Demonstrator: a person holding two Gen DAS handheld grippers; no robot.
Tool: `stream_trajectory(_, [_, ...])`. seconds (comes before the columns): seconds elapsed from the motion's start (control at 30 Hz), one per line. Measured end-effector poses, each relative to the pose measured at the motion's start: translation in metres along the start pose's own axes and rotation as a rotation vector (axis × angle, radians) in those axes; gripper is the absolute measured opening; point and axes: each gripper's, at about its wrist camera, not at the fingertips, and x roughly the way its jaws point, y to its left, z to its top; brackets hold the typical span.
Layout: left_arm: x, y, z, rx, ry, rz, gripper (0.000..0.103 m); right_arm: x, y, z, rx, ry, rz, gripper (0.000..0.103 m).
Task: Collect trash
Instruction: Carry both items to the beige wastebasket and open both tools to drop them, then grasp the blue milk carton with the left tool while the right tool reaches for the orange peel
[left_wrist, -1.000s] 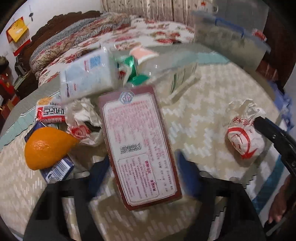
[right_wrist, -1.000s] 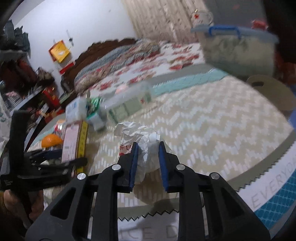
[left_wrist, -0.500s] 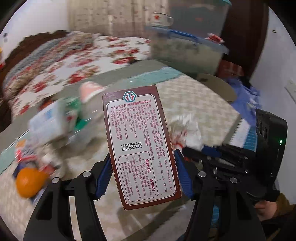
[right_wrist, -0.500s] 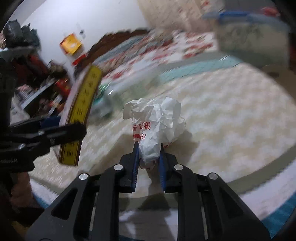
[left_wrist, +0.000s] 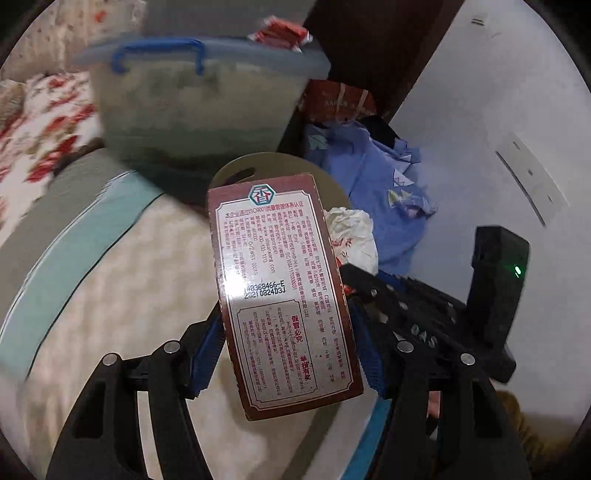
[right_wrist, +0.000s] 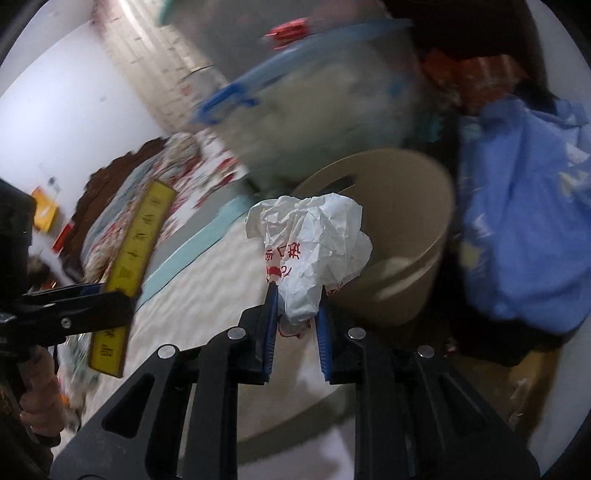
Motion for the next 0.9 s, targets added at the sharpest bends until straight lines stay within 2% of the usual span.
stream_trajectory(0.03, [0.011, -0.001, 0.014, -0.002, 0.005, 0.001, 0.062, 0.006, -0.004, 0.009, 0.006, 0.008, -0.013, 0.024])
stream_trajectory(0.07, [0.025, -0.001, 0.028, -0.009, 0.013, 0.005, 0.07, 0.013, -0.009, 0.02, 0.006, 0.015, -0.035, 0.025])
stream_trajectory(0.1, [0.043, -0.002, 0.043, -0.021, 0.03, 0.022, 0.077, 0.02, -0.013, 0.028, 0.001, 0.018, -0.059, 0.034])
stream_trajectory(0.13, [0.055, -0.001, 0.052, -0.032, 0.041, 0.073, 0.084, 0.026, -0.019, 0.035, 0.002, 0.023, -0.077, 0.059])
stream_trajectory(0.17, [0.065, 0.001, 0.059, -0.051, 0.039, 0.145, 0.084, 0.029, -0.024, 0.04, 0.014, 0.018, -0.105, 0.073])
stream_trajectory(0.2, [0.068, 0.001, 0.062, -0.06, 0.039, 0.161, 0.083, 0.027, -0.027, 0.042, 0.026, -0.013, -0.118, 0.078])
stream_trajectory(0.27, [0.064, 0.004, 0.059, -0.075, 0.035, 0.156, 0.083, 0.015, -0.026, 0.041, 0.014, -0.079, -0.129, 0.077])
stream_trajectory(0.33, [0.04, 0.005, 0.044, -0.07, -0.019, 0.16, 0.083, 0.003, -0.025, 0.035, 0.005, -0.12, -0.137, 0.076])
stream_trajectory(0.4, [0.014, 0.007, 0.026, -0.071, -0.06, 0.16, 0.083, -0.011, -0.022, 0.027, 0.02, -0.144, -0.11, 0.073])
stream_trajectory(0.47, [-0.027, 0.011, -0.012, -0.078, -0.117, 0.15, 0.084, -0.018, -0.015, 0.019, 0.036, -0.144, -0.035, 0.071])
stream_trajectory(0.57, [-0.077, 0.019, -0.07, -0.077, -0.165, 0.188, 0.084, -0.02, 0.013, 0.003, 0.018, -0.104, 0.08, 0.058])
stream_trajectory(0.6, [-0.102, 0.025, -0.104, -0.084, -0.184, 0.223, 0.084, -0.018, 0.025, -0.002, 0.007, -0.082, 0.113, 0.054])
stream_trajectory(0.63, [-0.116, 0.03, -0.122, -0.088, -0.189, 0.241, 0.084, -0.015, 0.04, -0.009, -0.009, -0.054, 0.15, 0.052])
stream_trajectory(0.7, [-0.154, 0.047, -0.171, -0.112, -0.198, 0.318, 0.084, -0.007, 0.075, -0.023, -0.064, 0.005, 0.223, 0.052])
stream_trajectory(0.8, [-0.215, 0.078, -0.239, -0.22, -0.223, 0.448, 0.084, 0.003, 0.131, -0.051, -0.167, 0.094, 0.303, 0.053])
stream_trajectory(0.9, [-0.279, 0.118, -0.302, -0.444, -0.281, 0.565, 0.084, 0.013, 0.187, -0.085, -0.246, 0.197, 0.401, 0.054])
